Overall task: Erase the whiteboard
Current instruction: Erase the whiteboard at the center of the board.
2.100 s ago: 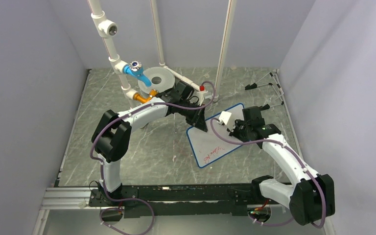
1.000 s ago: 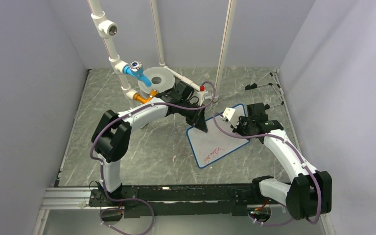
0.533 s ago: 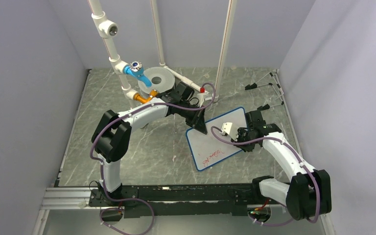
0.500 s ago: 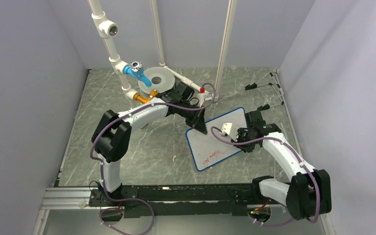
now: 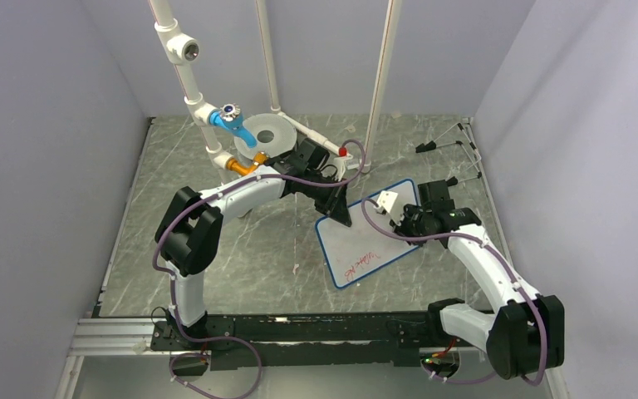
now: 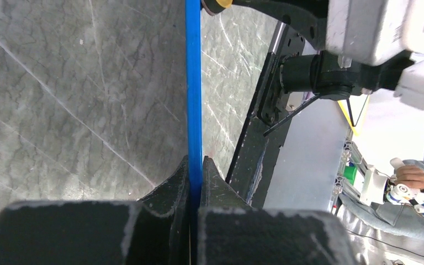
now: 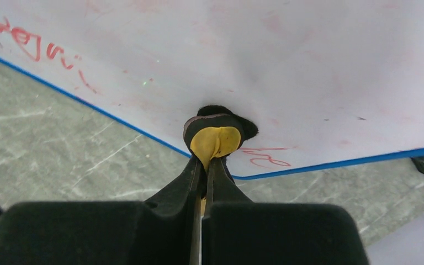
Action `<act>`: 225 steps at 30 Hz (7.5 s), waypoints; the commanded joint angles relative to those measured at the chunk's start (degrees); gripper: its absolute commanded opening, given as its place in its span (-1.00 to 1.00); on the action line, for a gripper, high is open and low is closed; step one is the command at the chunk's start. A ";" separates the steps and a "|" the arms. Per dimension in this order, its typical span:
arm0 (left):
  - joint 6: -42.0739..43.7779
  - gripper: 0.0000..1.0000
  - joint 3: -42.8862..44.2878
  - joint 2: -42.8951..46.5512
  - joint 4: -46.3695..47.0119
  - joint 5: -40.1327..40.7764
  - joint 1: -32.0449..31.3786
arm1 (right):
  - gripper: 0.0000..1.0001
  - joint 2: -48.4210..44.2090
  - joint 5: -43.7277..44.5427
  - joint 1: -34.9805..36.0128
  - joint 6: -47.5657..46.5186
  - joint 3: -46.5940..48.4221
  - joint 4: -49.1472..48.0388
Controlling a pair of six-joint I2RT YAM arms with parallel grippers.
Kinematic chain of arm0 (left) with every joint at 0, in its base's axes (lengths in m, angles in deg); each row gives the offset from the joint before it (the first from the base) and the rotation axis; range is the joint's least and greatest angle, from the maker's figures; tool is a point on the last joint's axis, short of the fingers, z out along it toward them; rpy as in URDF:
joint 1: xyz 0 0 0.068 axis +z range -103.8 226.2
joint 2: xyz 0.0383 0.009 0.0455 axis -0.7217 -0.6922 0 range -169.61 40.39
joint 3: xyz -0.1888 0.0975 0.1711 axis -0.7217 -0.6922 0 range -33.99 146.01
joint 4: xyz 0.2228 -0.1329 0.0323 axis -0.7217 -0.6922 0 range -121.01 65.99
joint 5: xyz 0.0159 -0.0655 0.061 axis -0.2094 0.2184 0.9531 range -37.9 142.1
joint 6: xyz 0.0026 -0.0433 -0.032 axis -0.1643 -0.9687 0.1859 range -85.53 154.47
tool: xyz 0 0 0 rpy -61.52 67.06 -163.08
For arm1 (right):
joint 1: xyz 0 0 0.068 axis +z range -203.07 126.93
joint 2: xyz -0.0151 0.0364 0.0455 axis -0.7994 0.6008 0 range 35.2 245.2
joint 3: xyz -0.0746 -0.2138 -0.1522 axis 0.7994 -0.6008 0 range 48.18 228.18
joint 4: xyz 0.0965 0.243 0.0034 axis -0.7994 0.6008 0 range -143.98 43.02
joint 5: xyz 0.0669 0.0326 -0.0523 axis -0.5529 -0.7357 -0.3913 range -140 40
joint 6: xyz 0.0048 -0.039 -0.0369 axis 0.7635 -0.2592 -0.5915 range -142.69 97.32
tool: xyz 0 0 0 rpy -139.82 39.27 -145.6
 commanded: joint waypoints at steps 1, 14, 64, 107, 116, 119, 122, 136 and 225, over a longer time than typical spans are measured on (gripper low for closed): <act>0.20 -1.00 -0.36 2.43 2.54 -6.35 0.26 | -1.00 -0.66 4.27 0.11 4.11 2.45 -10.42; 0.51 -1.00 -1.02 2.76 3.12 -6.75 0.39 | -1.00 1.91 5.11 -7.32 -5.34 -0.85 -2.20; -0.31 -1.00 -1.20 2.28 4.28 -7.12 0.11 | -1.00 0.18 10.84 -2.33 3.27 4.22 -11.58; 1.05 -1.00 -2.23 3.08 4.53 -8.15 1.11 | -1.00 4.97 2.18 -8.21 -11.45 -1.65 5.28; 0.71 -1.00 -2.91 3.10 5.15 -8.27 1.16 | -1.00 3.80 1.08 -8.22 -8.27 -0.01 2.84; 0.63 -1.00 -2.88 2.96 5.28 -8.37 1.15 | -1.00 2.67 2.13 -8.26 -4.98 3.29 -0.96; 0.46 -1.00 -3.02 2.93 5.60 -8.62 1.14 | -1.00 2.42 3.95 -8.22 -2.08 6.16 -4.87; 0.77 -1.00 -3.66 3.79 5.96 -8.64 1.57 | -1.00 3.61 5.70 -8.26 -12.44 -2.19 5.73; 0.24 -1.00 -2.16 2.72 4.81 -7.92 1.27 | -1.00 1.58 -0.74 21.46 -4.25 1.55 1.23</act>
